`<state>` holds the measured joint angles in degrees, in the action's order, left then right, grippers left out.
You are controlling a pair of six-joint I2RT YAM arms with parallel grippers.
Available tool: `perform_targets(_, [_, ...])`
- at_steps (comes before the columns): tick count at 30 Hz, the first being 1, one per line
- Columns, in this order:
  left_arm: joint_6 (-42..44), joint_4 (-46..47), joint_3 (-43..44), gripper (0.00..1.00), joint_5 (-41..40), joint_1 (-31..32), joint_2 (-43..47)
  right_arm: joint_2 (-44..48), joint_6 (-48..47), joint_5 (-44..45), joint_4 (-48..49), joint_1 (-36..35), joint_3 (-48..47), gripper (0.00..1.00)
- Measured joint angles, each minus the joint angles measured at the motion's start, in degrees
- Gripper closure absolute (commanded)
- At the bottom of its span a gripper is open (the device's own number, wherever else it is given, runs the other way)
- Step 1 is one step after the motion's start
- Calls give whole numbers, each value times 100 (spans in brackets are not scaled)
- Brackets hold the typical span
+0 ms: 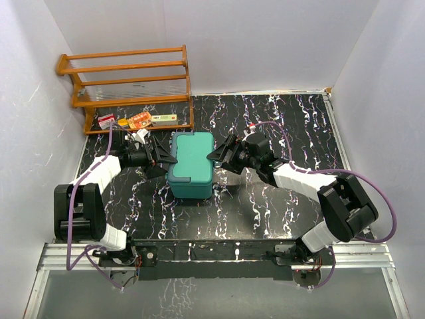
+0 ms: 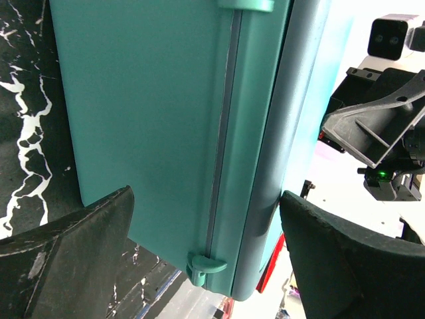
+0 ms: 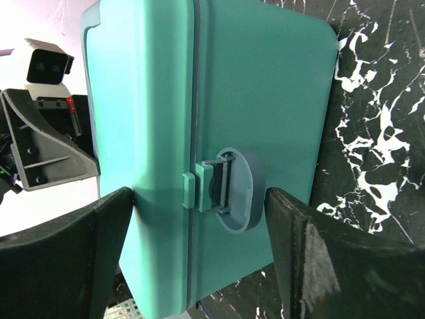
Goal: Organize the medicine kit
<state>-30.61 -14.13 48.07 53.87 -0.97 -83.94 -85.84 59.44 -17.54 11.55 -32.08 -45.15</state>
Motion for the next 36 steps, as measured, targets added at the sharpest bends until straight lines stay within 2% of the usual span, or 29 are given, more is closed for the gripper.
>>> perform_targets(9, [20, -68, 83, 14, -50, 42, -35, -35, -26, -105, 151, 2, -20, 47])
perform_targets(12, [17, -76, 98, 14, -105, 42, -35, -35, -101, -98, 94, -7, -98, 50])
perform_targets(21, [31, -111, 125, 14, -195, 42, -35, 11, -396, 205, -737, -151, -533, 55])
perform_targets(27, [42, -131, 133, 14, -210, 46, -35, 61, -557, 498, -1274, -249, -800, 69])
perform_targets(36, [46, -133, 146, 14, -227, 46, -35, 59, -820, 925, -2094, -407, -1318, 83])
